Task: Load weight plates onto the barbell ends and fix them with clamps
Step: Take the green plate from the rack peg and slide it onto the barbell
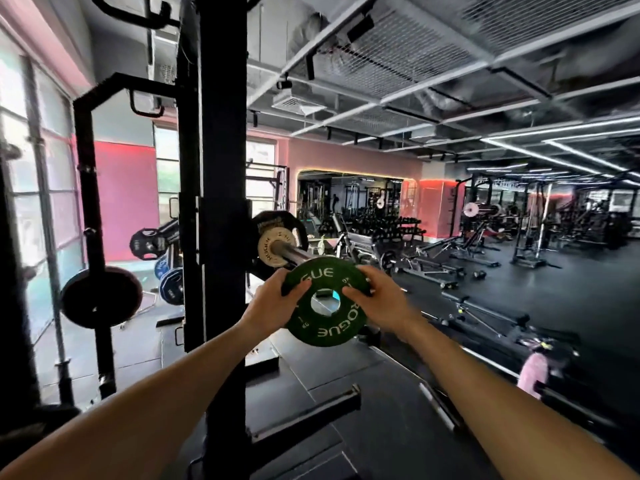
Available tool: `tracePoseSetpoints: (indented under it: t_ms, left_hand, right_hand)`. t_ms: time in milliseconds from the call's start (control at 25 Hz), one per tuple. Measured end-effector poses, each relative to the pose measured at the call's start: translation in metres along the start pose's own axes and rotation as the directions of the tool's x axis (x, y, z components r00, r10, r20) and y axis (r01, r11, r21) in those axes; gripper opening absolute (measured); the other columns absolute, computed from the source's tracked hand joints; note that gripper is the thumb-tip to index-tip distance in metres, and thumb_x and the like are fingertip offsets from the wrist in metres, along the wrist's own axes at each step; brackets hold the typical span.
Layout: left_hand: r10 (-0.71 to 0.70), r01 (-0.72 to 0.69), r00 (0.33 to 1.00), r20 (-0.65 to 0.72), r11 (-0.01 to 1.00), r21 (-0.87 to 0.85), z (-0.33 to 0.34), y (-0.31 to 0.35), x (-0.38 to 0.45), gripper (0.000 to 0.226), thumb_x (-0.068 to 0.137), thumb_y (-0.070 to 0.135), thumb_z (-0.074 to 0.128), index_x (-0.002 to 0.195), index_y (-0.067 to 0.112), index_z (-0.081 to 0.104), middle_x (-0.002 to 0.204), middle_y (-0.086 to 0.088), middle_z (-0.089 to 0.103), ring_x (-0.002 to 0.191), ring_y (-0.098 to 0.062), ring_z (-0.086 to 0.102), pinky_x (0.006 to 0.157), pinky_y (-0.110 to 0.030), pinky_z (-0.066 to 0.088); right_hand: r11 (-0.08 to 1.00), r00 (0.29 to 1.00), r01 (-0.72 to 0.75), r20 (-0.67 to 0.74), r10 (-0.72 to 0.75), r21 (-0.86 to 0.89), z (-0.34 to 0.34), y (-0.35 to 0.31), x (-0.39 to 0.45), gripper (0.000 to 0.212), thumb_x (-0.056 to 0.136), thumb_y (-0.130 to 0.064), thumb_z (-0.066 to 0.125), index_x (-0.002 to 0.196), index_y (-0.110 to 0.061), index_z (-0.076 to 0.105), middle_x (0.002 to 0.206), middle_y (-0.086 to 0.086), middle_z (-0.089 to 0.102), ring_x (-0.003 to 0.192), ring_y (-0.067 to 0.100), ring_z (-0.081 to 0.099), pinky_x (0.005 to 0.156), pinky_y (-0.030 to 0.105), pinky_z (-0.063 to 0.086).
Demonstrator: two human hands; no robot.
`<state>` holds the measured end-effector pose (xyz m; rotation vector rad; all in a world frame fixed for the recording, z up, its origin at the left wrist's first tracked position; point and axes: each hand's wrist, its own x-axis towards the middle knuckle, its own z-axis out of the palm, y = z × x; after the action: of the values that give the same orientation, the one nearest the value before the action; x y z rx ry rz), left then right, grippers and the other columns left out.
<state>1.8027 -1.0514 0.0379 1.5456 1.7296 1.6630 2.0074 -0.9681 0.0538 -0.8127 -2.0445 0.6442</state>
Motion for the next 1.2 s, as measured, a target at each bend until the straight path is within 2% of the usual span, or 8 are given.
tracePoseSetpoints:
  t_ms: [280, 360, 480, 600, 680, 800, 1000, 1200]
  left_hand:
    - [-0.029, 0.027, 0.993, -0.114, 1.000, -0.014, 0.053, -0.004, 0.035, 0.011, 0.097, 0.031, 0.066, 0.100, 0.022, 0.061, 0.086, 0.000, 0.070, 0.078, -0.024, 0.073, 0.067, -0.051, 0.064]
    - [0.022, -0.021, 0.994, -0.107, 1.000, 0.008, 0.057, -0.007, 0.039, 0.005, 0.097, 0.029, 0.067, 0.095, 0.031, 0.062, 0.081, 0.006, 0.071, 0.077, -0.021, 0.073, 0.062, -0.042, 0.063]
    - [0.139, -0.134, 0.988, -0.070, 0.988, 0.072, 0.059, -0.005, 0.042, 0.021, 0.096, 0.030, 0.067, 0.097, 0.050, 0.063, 0.086, 0.015, 0.076, 0.075, -0.008, 0.074, 0.062, -0.024, 0.060]
    - [0.213, -0.206, 0.973, -0.085, 0.975, 0.079, 0.064, -0.006, 0.049, 0.016, 0.091, 0.045, 0.065, 0.106, 0.048, 0.061, 0.092, 0.006, 0.077, 0.078, -0.016, 0.077, 0.066, -0.034, 0.064]
    - [0.232, -0.226, 0.965, -0.120, 0.972, 0.058, 0.070, -0.010, 0.055, 0.011, 0.093, 0.043, 0.063, 0.103, 0.046, 0.061, 0.092, 0.007, 0.077, 0.078, -0.013, 0.076, 0.064, -0.031, 0.063]
    - [0.206, -0.197, 0.961, -0.186, 0.978, 0.067, 0.077, -0.017, 0.065, 0.014, 0.099, 0.032, 0.061, 0.097, 0.046, 0.059, 0.089, 0.012, 0.075, 0.079, -0.008, 0.074, 0.063, -0.025, 0.059]
    - [0.050, -0.061, 0.970, -0.237, 0.997, -0.037, 0.075, -0.028, 0.092, 0.025, 0.103, 0.027, 0.057, 0.090, 0.049, 0.056, 0.084, 0.009, 0.070, 0.071, 0.000, 0.069, 0.057, -0.018, 0.053]
    - [0.018, -0.043, 0.969, -0.245, 0.994, -0.098, 0.064, -0.057, 0.131, 0.007, 0.103, 0.025, 0.056, 0.105, 0.031, 0.053, 0.093, 0.001, 0.066, 0.077, -0.007, 0.065, 0.061, -0.017, 0.052]
  right_hand:
    - [0.996, 0.991, 0.071, 0.108, -0.076, 0.049, -0.021, 0.059, 0.064, 0.035, 0.093, -0.022, 0.072, 0.124, -0.014, 0.061, 0.118, 0.008, 0.068, 0.107, 0.027, 0.066, 0.094, 0.046, 0.054]
    - [0.992, 0.986, 0.085, 0.139, -0.097, 0.095, -0.022, 0.069, 0.071, 0.035, 0.094, -0.022, 0.071, 0.125, -0.014, 0.059, 0.116, 0.007, 0.067, 0.108, 0.028, 0.066, 0.093, 0.048, 0.055]
    - [0.978, 0.975, 0.105, 0.176, -0.137, 0.179, -0.026, 0.080, 0.080, 0.035, 0.095, -0.021, 0.069, 0.128, -0.016, 0.058, 0.120, 0.010, 0.068, 0.108, 0.028, 0.067, 0.092, 0.052, 0.057]
    - [0.966, 0.968, 0.099, 0.203, -0.149, 0.238, -0.030, 0.089, 0.088, 0.033, 0.095, -0.023, 0.069, 0.127, -0.019, 0.059, 0.121, 0.005, 0.068, 0.111, 0.022, 0.066, 0.095, 0.046, 0.057]
    - [0.958, 0.968, 0.088, 0.204, -0.147, 0.272, -0.029, 0.093, 0.094, 0.034, 0.095, -0.023, 0.069, 0.127, -0.020, 0.059, 0.119, 0.000, 0.067, 0.110, 0.018, 0.064, 0.093, 0.038, 0.057]
    - [0.947, 0.973, 0.051, 0.196, -0.118, 0.318, -0.017, 0.097, 0.106, 0.038, 0.096, -0.022, 0.068, 0.132, -0.021, 0.056, 0.121, 0.002, 0.067, 0.106, 0.018, 0.066, 0.085, 0.031, 0.057]
    - [0.920, 0.967, -0.086, 0.253, -0.015, 0.382, 0.009, 0.099, 0.142, 0.043, 0.095, -0.021, 0.068, 0.135, -0.026, 0.053, 0.123, 0.005, 0.067, 0.110, 0.027, 0.066, 0.095, 0.052, 0.056]
    - [0.922, 0.963, -0.078, 0.268, -0.029, 0.380, 0.035, 0.109, 0.180, 0.039, 0.095, -0.025, 0.069, 0.130, -0.031, 0.054, 0.118, 0.001, 0.066, 0.109, 0.025, 0.066, 0.094, 0.055, 0.056]
